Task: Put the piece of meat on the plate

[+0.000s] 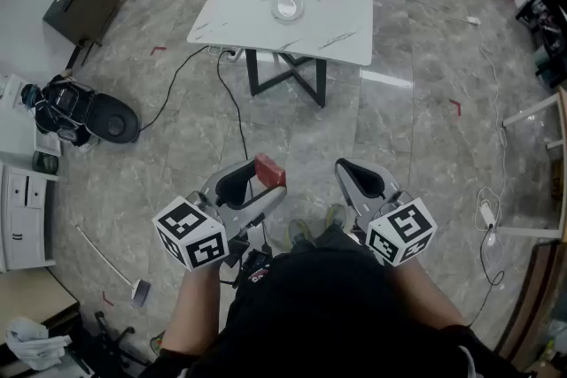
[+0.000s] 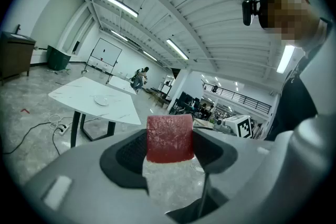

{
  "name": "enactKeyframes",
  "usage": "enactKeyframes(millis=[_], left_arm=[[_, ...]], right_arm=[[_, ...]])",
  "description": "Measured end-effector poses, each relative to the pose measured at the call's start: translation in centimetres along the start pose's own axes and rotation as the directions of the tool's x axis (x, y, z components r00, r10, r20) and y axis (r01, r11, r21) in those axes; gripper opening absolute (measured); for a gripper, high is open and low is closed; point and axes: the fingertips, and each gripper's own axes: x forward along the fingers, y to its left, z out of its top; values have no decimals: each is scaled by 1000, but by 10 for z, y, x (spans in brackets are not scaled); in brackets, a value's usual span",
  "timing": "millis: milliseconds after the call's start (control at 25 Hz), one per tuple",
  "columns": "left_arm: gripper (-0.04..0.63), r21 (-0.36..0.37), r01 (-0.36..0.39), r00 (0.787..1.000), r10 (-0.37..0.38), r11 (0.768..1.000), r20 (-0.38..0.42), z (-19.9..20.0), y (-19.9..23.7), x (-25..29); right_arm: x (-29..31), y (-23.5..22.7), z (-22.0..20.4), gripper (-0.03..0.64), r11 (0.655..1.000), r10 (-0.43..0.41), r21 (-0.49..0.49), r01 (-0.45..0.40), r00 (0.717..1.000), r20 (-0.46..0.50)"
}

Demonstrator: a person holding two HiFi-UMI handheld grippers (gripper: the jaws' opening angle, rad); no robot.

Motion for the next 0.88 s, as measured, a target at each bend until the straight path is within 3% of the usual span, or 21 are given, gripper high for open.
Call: enactKeyframes(millis=[160, 880], left_arm=[[377, 54, -42, 999, 44, 998, -32, -9, -2, 9], [377, 112, -173, 975, 186, 979, -124, -20, -20, 76]], right_arm=[[-8, -10, -7, 18, 1000, -6, 0, 6, 1000, 6], [-33, -76, -8, 20, 996, 89, -13, -89, 996, -7]])
